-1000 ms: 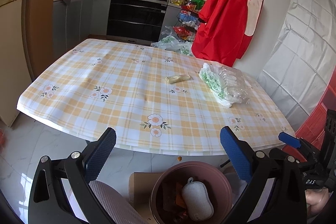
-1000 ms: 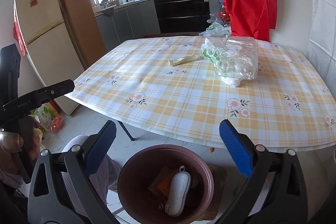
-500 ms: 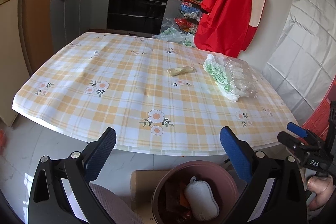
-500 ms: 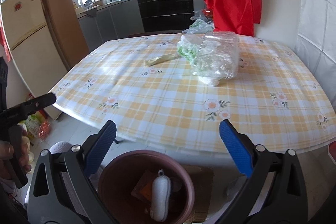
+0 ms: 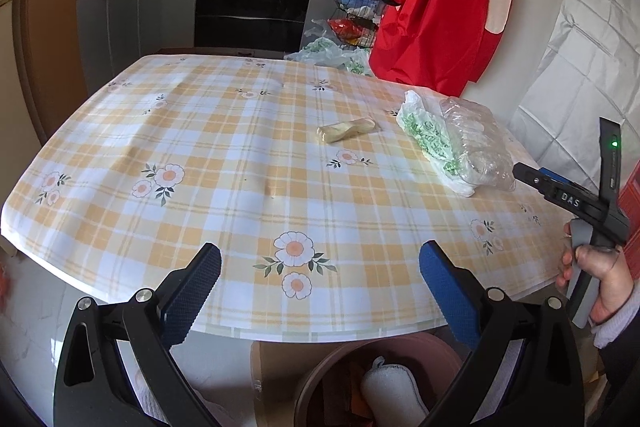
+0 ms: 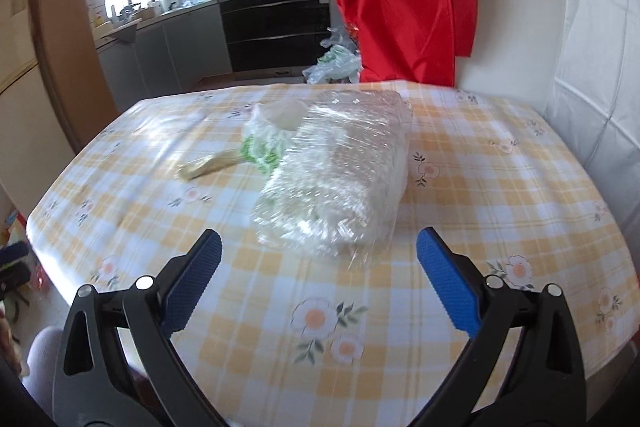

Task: Collect trash
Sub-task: 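Grasp the clear plastic tray on the table with the right tool, then grasp the clear plastic fork with the left tool while the right holds the tray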

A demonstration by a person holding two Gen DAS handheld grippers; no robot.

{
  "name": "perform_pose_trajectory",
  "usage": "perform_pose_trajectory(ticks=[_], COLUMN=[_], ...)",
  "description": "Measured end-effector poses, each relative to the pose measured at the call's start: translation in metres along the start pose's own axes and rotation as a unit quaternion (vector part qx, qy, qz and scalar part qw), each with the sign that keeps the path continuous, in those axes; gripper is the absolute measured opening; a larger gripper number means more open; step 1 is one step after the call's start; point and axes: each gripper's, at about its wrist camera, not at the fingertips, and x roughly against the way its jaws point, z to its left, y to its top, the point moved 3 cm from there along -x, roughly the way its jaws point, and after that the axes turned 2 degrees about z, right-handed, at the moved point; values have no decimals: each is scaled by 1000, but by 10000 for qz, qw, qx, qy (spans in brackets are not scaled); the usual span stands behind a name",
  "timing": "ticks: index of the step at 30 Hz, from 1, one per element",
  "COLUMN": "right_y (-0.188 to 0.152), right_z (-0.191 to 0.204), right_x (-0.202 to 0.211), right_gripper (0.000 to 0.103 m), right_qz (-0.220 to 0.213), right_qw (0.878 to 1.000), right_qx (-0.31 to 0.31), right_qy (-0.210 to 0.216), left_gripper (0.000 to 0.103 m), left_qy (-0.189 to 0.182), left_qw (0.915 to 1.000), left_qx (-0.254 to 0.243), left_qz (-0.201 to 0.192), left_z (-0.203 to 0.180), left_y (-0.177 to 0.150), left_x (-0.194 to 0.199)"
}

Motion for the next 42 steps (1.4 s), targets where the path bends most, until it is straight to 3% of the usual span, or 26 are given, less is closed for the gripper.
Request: perform_pose_trajectory(ticks=[8, 10, 12, 15, 18, 25, 33, 42], right_y=[7, 8, 9, 10, 10, 1, -24, -29], right_z=[-27, -30, -30, -24, -12, 33, 67, 68], right_x=[-54, -55, -53, -41, -26, 1, 7, -10], right_gripper=[90, 82, 63, 47, 41, 39, 37, 40], right_qz=[356, 379, 378, 269, 152, 181, 378, 671], right_qw=[9932, 9916, 9914, 9934, 9954, 9963, 9949, 9875], right_qx=[-1070, -1190, -1211, -1081, -876, -294, 29, -319], right_qy=[282, 328, 321, 282, 362, 788, 937, 1388], left_gripper=[97, 97, 97, 97, 97, 97, 97, 97], left_qy=[-20, -49, -68, -77, -87, -95, -100, -146], left_qw=[9998, 9997, 9996, 9997, 9997, 9999, 9998, 9996], left_qx=[-60, 0, 53, 30, 2, 26, 20, 32], left_qz=[213, 245, 264, 248, 219, 142, 168, 250], left_z=[0, 1, 2, 1, -1, -2, -2, -5], left_y=[0, -2, -3, -4, -4, -3, -7, -12], left_x=[-25, -28, -29, -28, -26, -19, -16, -21])
